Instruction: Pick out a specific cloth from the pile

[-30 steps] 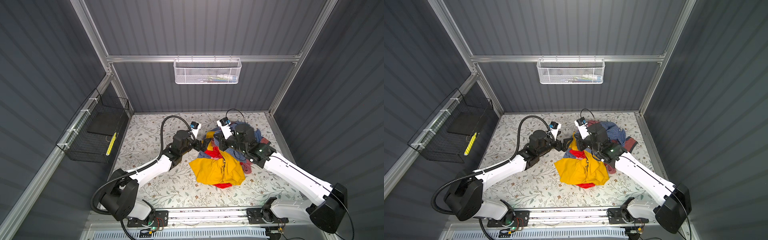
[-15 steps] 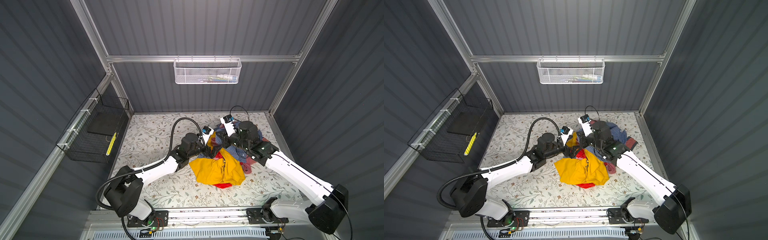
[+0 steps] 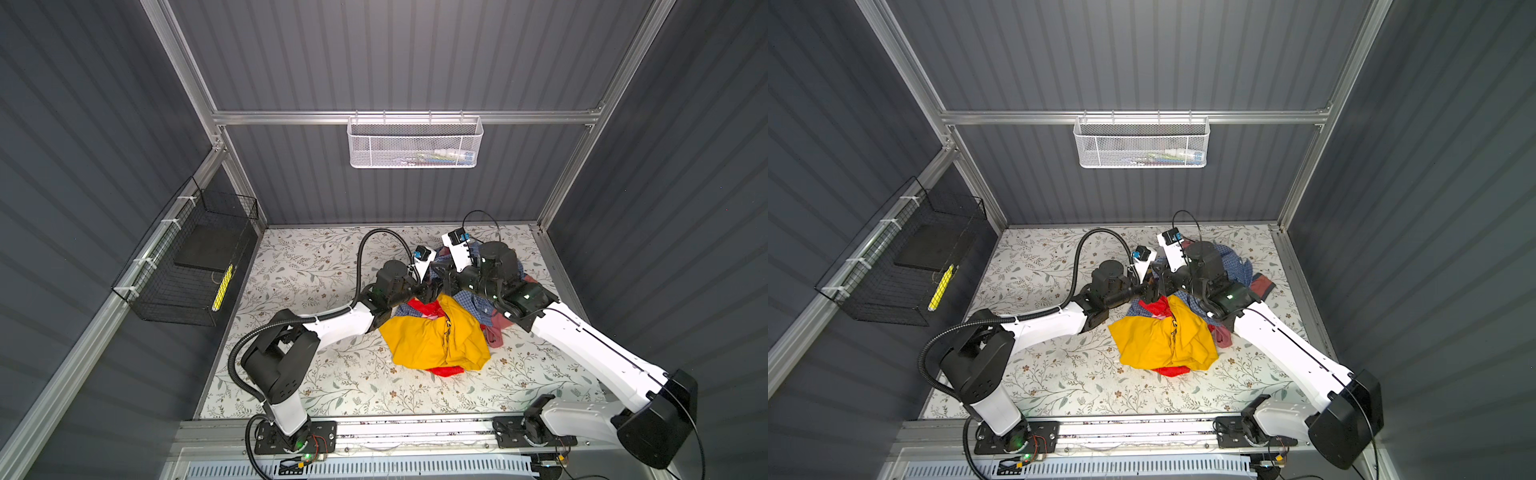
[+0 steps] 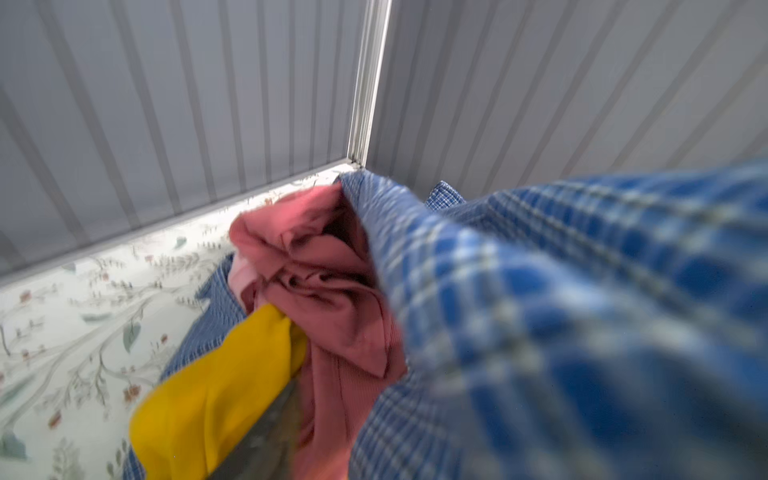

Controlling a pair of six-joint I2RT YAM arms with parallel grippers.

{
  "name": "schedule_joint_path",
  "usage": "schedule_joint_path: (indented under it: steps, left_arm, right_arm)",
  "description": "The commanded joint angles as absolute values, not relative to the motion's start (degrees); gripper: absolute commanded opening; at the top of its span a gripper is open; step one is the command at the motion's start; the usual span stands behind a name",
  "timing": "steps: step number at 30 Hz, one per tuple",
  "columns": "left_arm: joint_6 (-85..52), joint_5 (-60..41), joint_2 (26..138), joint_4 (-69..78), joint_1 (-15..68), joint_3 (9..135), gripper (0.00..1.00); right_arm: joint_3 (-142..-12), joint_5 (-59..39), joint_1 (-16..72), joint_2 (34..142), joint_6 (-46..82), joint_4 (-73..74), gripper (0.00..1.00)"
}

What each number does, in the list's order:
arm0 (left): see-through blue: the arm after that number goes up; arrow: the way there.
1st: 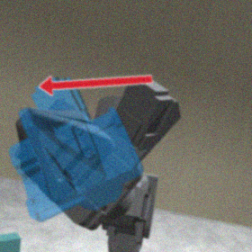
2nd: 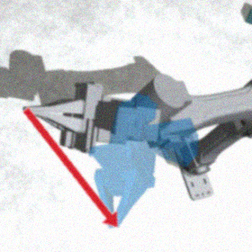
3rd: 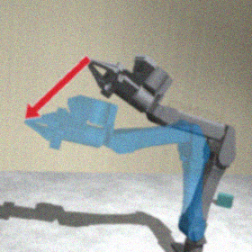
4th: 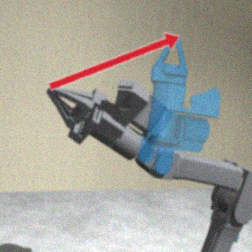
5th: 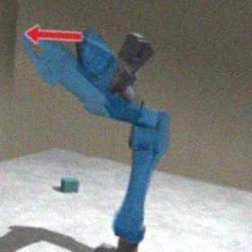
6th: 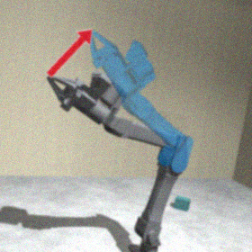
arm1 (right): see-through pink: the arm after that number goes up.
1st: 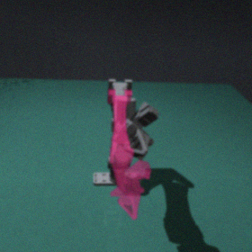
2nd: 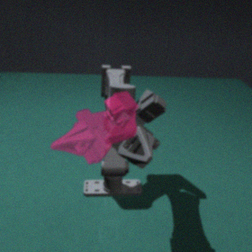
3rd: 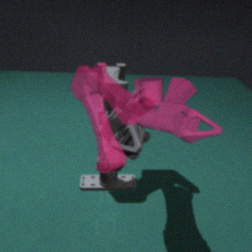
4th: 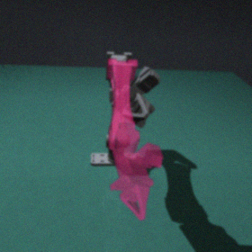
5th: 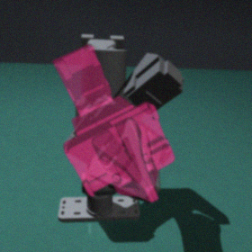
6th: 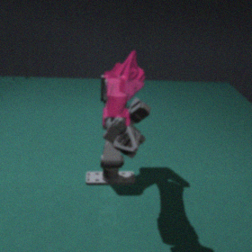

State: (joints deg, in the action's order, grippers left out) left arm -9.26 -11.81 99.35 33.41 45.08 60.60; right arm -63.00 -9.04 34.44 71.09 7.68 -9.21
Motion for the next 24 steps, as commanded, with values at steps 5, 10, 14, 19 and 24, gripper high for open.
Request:
schedule_joint_path:
  steps: [5,10,14,19,24]
  left_arm:
    - [-9.9,-12.2,101.3,37.0,45.5,65.4,0.03]
    - [-10.3,-11.4,99.6,36.0,45.5,66.8,0.00]
    - [-10.7,-8.7,98.4,31.3,45.5,69.8,0.00]
    - [-11.9,-8.3,98.7,25.4,45.5,76.0,0.00]
    - [-12.5,-10.5,99.8,22.3,45.5,83.7,0.00]
  right_arm:
    - [-61.7,-9.1,32.6,68.8,9.8,-8.7,0.02]
    - [-60.4,0.3,30.5,66.1,9.6,-12.4,0.44]
    - [-57.3,3.1,27.2,61.3,9.0,-13.3,0.66]
    - [-50.4,6.3,24.0,55.3,9.2,-11.6,0.81]
    - [-43.8,5.1,20.9,51.9,12.5,-9.0,0.82]
